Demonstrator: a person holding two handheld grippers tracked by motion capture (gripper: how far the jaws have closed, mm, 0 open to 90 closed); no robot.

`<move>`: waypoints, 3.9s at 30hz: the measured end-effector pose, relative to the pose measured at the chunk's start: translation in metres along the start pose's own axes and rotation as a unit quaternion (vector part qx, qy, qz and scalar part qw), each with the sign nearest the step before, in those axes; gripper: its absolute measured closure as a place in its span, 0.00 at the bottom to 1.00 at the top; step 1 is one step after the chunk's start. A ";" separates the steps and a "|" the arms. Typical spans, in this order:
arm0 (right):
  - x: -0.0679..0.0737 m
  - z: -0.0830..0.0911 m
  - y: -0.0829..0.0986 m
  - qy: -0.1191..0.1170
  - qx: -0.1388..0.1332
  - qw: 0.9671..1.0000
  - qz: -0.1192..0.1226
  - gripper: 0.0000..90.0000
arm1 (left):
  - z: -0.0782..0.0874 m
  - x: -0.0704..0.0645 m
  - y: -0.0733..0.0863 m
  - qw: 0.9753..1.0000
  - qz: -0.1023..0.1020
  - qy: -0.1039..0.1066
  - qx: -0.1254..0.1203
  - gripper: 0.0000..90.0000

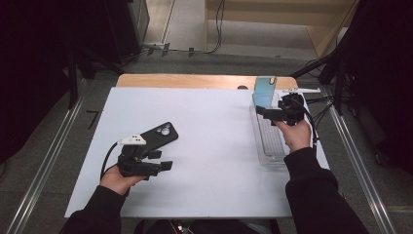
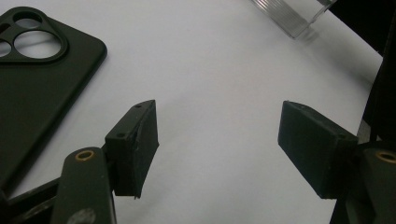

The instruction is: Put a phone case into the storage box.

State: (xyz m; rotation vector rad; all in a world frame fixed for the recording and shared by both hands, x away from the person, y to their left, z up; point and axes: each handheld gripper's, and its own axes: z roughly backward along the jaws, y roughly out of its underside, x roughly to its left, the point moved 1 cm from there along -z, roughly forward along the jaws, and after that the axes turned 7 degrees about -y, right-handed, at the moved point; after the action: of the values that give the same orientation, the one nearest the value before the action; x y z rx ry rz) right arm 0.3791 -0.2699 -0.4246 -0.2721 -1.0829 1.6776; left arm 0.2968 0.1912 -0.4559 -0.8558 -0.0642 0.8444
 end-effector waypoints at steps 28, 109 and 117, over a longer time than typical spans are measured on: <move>0.063 0.026 0.049 -0.150 0.041 0.984 0.083 0.00 | 0.006 0.009 -0.008 1.000 -0.015 0.014 -0.003 0.31; 0.084 0.031 0.118 -0.273 0.131 0.945 0.126 0.13 | -0.013 0.080 -0.060 0.993 -0.116 -0.009 0.008 0.07; 0.084 0.031 0.118 -0.275 0.131 0.944 0.125 0.13 | -0.021 0.098 -0.064 0.991 -0.130 -0.020 0.006 0.07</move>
State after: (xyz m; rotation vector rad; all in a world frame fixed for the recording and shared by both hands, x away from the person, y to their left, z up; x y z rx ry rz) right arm 0.2482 -0.2161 -0.4698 0.2623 -1.2421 2.1757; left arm 0.4117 0.2213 -0.4530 -0.7988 -0.2002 0.6167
